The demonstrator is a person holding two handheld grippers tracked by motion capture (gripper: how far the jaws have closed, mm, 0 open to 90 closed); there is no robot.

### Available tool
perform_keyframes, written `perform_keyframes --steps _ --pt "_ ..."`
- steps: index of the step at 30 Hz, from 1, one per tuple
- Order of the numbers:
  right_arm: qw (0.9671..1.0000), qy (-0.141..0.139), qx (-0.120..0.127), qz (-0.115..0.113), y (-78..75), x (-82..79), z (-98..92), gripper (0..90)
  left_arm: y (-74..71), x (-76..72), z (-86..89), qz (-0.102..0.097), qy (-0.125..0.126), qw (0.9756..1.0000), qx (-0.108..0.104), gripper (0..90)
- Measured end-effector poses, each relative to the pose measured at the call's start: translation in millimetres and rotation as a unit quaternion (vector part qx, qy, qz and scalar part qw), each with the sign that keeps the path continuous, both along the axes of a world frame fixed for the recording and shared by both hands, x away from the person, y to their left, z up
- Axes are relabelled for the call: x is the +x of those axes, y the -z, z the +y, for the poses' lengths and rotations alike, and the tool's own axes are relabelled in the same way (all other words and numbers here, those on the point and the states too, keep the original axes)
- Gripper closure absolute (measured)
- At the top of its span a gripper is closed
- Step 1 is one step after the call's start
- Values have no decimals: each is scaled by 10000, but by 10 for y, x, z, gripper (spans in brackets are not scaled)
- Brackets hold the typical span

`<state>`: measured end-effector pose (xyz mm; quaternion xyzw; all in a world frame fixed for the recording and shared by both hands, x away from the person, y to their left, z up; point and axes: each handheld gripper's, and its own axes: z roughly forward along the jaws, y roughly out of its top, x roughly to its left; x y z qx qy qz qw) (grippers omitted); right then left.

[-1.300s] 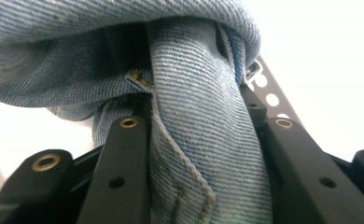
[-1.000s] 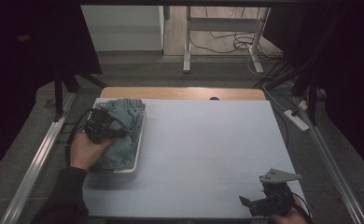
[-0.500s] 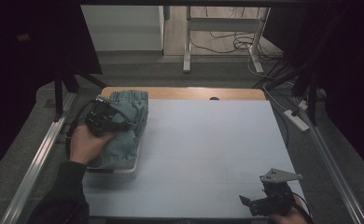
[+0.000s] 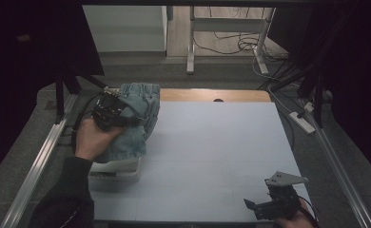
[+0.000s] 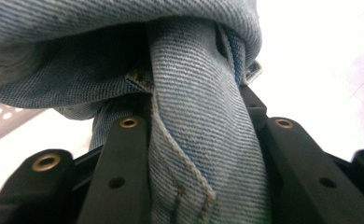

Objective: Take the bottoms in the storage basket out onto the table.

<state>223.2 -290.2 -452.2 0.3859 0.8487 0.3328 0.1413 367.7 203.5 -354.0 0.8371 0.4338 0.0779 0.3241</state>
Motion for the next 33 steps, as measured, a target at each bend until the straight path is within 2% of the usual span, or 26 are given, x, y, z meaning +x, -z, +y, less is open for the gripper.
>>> perform_keyframes --steps 4,11,26,33 --pt "10000 -1 12 1 -1 -1 -1 2 -70 35 -135 -43 120 9999 19 654" --pt "10000 2 24 5 -1 -2 -3 2 -108 80 -310 -69 313 9995 62 654" --pt "10000 -14 33 4 -2 -2 -4 2 -154 131 -553 -127 557 9983 79 654" --pt "10000 -22 38 4 -2 -3 -5 2 -187 159 -739 -193 701 9973 105 654"
